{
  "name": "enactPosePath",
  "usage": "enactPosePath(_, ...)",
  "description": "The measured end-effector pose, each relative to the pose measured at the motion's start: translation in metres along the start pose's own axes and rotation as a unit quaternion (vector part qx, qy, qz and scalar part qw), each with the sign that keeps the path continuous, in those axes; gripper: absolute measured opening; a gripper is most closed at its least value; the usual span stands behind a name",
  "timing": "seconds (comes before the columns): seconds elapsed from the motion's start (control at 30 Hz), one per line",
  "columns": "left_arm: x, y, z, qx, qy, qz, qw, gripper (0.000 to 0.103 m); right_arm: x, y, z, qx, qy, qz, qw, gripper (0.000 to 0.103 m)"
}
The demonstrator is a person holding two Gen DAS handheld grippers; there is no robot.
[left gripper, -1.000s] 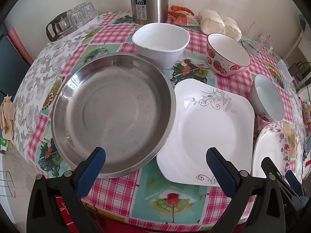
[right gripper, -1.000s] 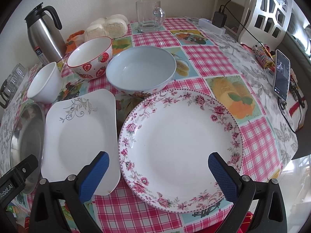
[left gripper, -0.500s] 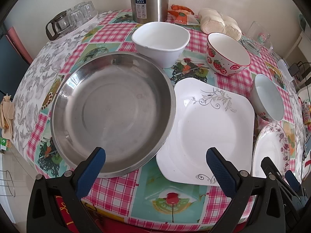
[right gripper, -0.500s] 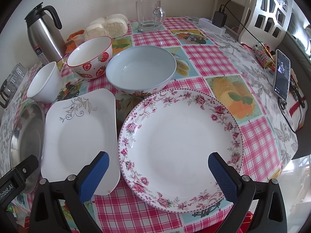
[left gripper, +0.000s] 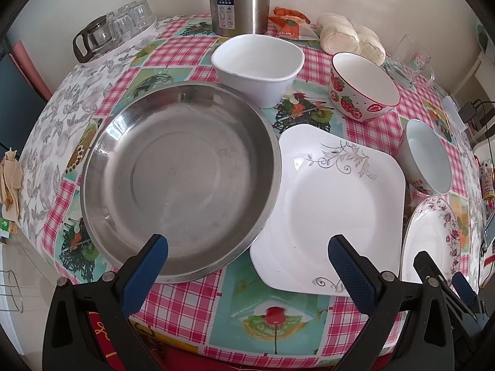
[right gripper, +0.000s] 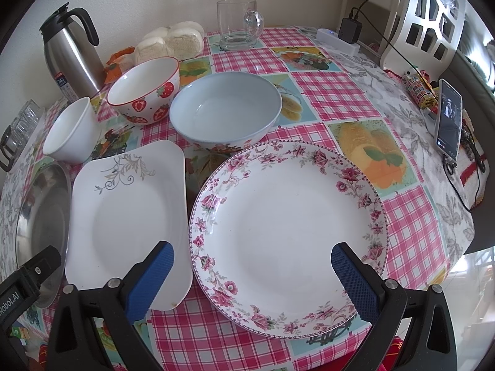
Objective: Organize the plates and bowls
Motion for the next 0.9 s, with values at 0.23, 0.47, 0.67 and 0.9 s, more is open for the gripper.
enactPosePath(0.23,0.012,0.005,-0.047,0.011,0.080,0.016,0.9966,0.103,0.003,0.007,-0.030,0.029,0.021,0.008,0.999,0.103)
enactPosePath(0.47,0.020,-0.003,-0.105,0.019,0.152,0.006,0.9882,0.103,0.003,0.010,-0.077,0.064,0.048,0.021,0.997,0.103)
enactPosePath(0.67,0.030,-0.007,-0.143,0.028,0.170,0.010,0.9851,0.103,0.002,0.011,-0.114,0.096,0.068,0.029,0.993,0.103)
enactPosePath(0.9,0.041,-0.011,-0.195,0.032,0.181,0.036,0.9822,0.103,0.008,0.011,-0.153,0.131,0.091,0.050,0.986,0.103)
Point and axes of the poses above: each gripper's, at about its wrist camera, not at the fingertips, and y roughly against the way its jaws point, z to its right, x to its top, the point moved 6 cm from there along -y, roughly the way its jaws point, and after that the axes turned 1 degree about -x, right-handed, at the moved point
